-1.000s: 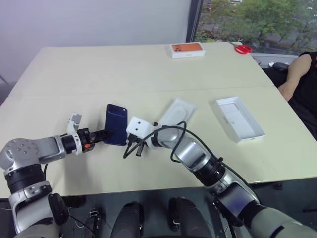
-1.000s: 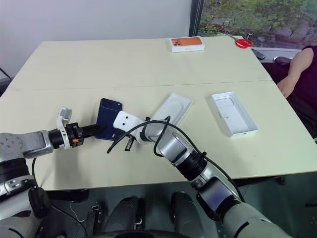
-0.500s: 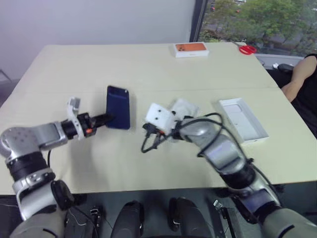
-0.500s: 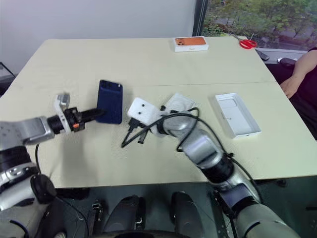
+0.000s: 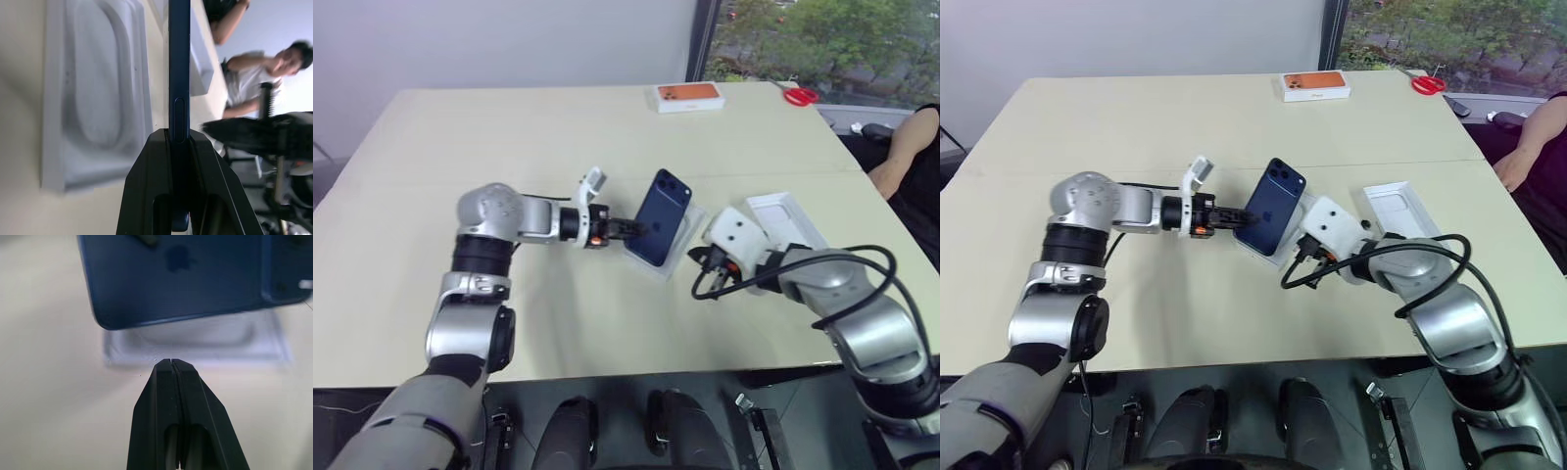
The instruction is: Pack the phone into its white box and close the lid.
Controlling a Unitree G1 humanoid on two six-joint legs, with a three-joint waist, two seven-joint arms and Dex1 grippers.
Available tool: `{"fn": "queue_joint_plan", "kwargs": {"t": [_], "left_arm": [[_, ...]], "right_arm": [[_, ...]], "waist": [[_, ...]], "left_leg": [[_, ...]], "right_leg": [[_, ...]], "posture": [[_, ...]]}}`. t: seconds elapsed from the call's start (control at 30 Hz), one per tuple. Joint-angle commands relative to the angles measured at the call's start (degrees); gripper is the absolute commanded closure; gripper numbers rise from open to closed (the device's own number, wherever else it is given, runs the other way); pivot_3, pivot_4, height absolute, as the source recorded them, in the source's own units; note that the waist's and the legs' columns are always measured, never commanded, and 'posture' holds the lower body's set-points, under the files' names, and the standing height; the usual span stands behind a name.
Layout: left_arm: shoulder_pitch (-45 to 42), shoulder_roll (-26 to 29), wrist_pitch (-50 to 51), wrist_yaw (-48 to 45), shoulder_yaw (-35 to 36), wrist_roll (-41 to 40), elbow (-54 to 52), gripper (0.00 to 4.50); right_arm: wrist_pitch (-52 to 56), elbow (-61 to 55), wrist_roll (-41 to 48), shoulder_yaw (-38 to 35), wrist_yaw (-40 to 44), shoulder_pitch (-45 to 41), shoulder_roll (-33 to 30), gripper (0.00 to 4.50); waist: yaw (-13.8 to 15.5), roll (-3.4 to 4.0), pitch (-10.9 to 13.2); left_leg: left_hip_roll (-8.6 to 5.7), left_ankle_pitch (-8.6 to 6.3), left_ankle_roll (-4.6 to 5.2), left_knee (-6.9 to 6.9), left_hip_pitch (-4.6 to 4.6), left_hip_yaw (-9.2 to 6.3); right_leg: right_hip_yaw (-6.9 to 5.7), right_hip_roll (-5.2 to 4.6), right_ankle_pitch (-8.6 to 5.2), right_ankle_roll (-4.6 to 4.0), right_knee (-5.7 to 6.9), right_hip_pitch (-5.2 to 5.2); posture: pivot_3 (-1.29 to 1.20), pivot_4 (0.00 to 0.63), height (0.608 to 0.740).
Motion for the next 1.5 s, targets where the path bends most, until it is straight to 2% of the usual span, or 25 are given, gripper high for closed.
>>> {"fn": "queue_joint_plan", "kwargs": {"t": [0.03, 0.4, 0.77, 0.83, 0.9, 1.03, 1.27, 1.5], "left_arm": [[-4.0, -0.5, -4.8, -4.8, -1.2, 3.0, 4.1, 4.47], [-10.4, -4.1, -12.0, -12.7, -2.9, 11.9, 17.8, 4.47], [-11.3, -5.2, -9.6, -17.2, -4.2, 16.6, 18.9, 4.47], [-11.2, -5.3, -9.2, -17.6, -4.5, 17.1, 18.6, 3.51], [-11.2, -5.2, -9.1, -17.9, -4.4, 17.6, 18.5, 2.73], [-11.5, -4.4, -9.4, -18.3, -3.4, 17.5, 18.1, 0.75], [-12.9, -1.3, -8.2, -19.5, 1.1, 15.2, 15.2, 0.75], [-10.4, 5.1, -8.6, -18.4, 4.7, 14.4, 10.4, 0.75]], "right_arm": [[-0.6, -2.9, 0.7, -3.0, -1.4, 1.3, -1.2, 4.5], [-1.9, -3.2, 2.1, -4.1, -3.7, 4.5, -3.1, 4.5], [-3.4, -2.0, 2.2, -2.1, -4.7, 3.9, -4.2, 4.5], [-3.9, -1.5, 2.1, -1.6, -4.8, 3.6, -4.1, 4.5], [-4.3, -1.1, 2.0, -1.2, -4.9, 3.3, -4.1, 4.5], [-4.7, -0.6, 2.2, -0.6, -5.0, 2.6, -4.0, 4.5], [-5.0, 0.1, 2.1, 0.3, -5.5, 1.3, -3.5, 4.5], [-5.4, 0.8, 2.0, 0.8, -6.1, 0.4, -3.1, 4.5]], "waist": [[0.0, 0.0, 0.0], [0.2, 0.0, 0.0], [0.3, 0.0, 0.0], [0.3, 0.0, 0.0], [0.3, 0.0, 0.0], [0.3, 0.0, 0.0], [0.2, 0.0, 0.0], [0.2, 0.01, 0.0]], "left_leg": [[0.01, -0.01, 0.01, 0.0, 0.0, 0.0], [0.0, -0.14, 0.25, 0.2, -0.32, -0.05], [-0.05, -0.16, 0.29, 0.27, -0.43, -0.06], [-0.05, -0.16, 0.29, 0.28, -0.43, -0.07], [-0.06, -0.16, 0.29, 0.29, -0.43, -0.06], [-0.06, -0.16, 0.29, 0.3, -0.43, -0.07], [-0.05, -0.15, 0.29, 0.33, -0.41, -0.08], [-0.06, -0.15, 0.29, 0.34, -0.39, -0.06]], "right_leg": [[0.0, 0.03, 0.0, 0.0, 0.0, 0.0], [-0.04, -0.02, -0.09, 0.27, -0.13, -0.06], [-0.05, -0.07, 0.0, 0.44, -0.27, -0.05], [-0.05, -0.07, 0.01, 0.46, -0.27, -0.05], [-0.05, -0.07, 0.02, 0.47, -0.26, -0.05], [-0.05, -0.07, 0.03, 0.47, -0.25, -0.05], [-0.04, -0.06, 0.04, 0.49, -0.2, -0.05], [-0.03, -0.11, 0.05, 0.5, -0.17, -0.04]], "posture": [[0.0, 0.15, 0.74], [0.0, 0.15, 0.74], [0.0, 0.15, 0.74], [0.0, 0.15, 0.74], [0.0, 0.15, 0.74], [0.0, 0.15, 0.74], [0.0, 0.15, 0.74], [0.0, 0.15, 0.74]]}}
